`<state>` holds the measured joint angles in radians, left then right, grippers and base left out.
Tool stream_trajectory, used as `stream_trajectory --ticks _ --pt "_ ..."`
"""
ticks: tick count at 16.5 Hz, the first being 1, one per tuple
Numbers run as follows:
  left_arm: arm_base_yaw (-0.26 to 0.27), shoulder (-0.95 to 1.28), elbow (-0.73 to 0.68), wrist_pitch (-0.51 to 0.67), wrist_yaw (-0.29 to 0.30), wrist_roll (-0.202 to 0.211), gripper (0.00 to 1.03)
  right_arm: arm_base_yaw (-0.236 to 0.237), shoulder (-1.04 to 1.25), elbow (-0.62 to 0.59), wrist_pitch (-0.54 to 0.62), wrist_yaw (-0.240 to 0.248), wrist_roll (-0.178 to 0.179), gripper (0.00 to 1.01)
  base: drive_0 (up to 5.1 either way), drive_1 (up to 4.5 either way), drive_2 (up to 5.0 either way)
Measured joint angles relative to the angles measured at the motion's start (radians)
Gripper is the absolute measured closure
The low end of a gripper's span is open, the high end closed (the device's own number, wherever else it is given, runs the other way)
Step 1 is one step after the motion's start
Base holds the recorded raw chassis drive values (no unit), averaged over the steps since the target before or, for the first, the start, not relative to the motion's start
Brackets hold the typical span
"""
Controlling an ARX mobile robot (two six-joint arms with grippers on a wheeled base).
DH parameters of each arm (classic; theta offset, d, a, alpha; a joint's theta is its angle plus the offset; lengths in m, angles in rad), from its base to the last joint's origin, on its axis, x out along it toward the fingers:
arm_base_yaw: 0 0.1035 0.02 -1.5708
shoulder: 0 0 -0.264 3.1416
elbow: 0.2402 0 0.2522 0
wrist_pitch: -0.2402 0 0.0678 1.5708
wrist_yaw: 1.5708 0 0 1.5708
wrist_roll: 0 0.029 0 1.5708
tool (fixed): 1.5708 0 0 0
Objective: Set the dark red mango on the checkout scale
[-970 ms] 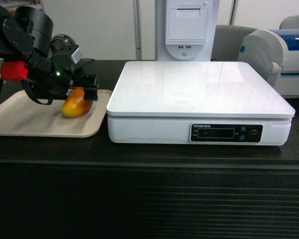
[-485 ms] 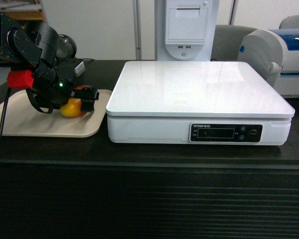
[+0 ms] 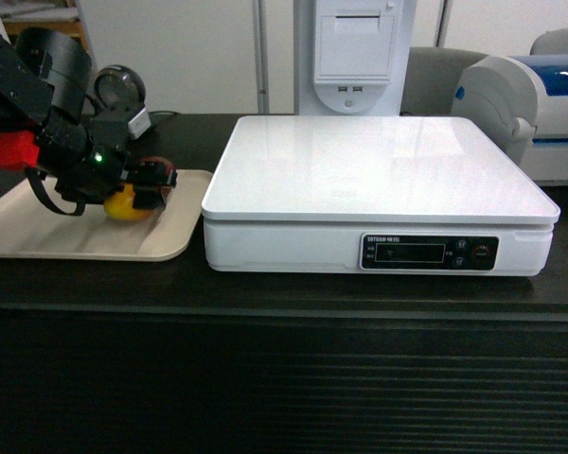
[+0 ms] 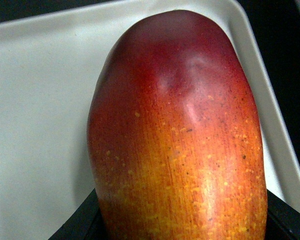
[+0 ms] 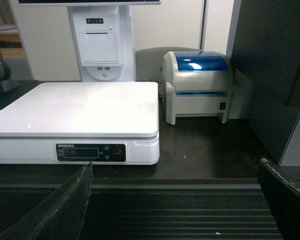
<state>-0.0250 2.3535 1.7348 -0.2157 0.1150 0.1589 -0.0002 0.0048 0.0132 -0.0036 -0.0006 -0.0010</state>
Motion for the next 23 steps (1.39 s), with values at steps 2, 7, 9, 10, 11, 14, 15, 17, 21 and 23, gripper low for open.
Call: stream_trajectory --ticks 2,7,9,10,11,14,15,17,21,23 --pt "-0.011 -0.105 -0.095 0.055 -0.001 0.008 0.45 0.000 0.000 0.000 0.000 0.000 0.000 0.03 0.0 0.00 0.0" --pt "-0.097 -0.349 -0.262 0.143 0.008 -0.007 0.45 0.000 0.000 0.000 0.000 0.000 0.000 0.03 0.0 0.00 0.0" --pt "-0.218 -0.438 -0.311 0.173 -0.005 -0.037 0.45 0.000 0.000 0.000 0.000 0.000 0.000 0.03 0.0 0.00 0.0" --pt "-0.265 -0.449 -0.311 0.185 -0.014 -0.045 0.45 0.000 0.000 0.000 0.000 0.000 0.000 0.03 0.0 0.00 0.0" --pt "-0.306 -0.453 -0.311 0.188 -0.024 -0.050 0.45 0.000 0.000 0.000 0.000 0.000 0.000 0.03 0.0 0.00 0.0" --pt "-0.410 -0.445 -0.310 0.187 -0.047 -0.064 0.45 0.000 0.000 0.000 0.000 0.000 0.000 0.03 0.0 0.00 0.0" --pt "-0.433 -0.440 -0.309 0.187 -0.051 -0.076 0.45 0.000 0.000 0.000 0.000 0.000 0.000 0.03 0.0 0.00 0.0" --pt "-0.473 -0.404 -0.279 0.178 -0.068 -0.105 0.45 0.000 0.000 0.000 0.000 0.000 0.000 0.03 0.0 0.00 0.0" --pt "-0.502 -0.282 -0.145 0.116 -0.092 -0.222 0.45 0.000 0.000 0.000 0.000 0.000 0.000 0.03 0.0 0.00 0.0" --pt "-0.503 -0.225 -0.056 0.070 -0.105 -0.294 0.45 0.000 0.000 0.000 0.000 0.000 0.000 0.03 0.0 0.00 0.0"
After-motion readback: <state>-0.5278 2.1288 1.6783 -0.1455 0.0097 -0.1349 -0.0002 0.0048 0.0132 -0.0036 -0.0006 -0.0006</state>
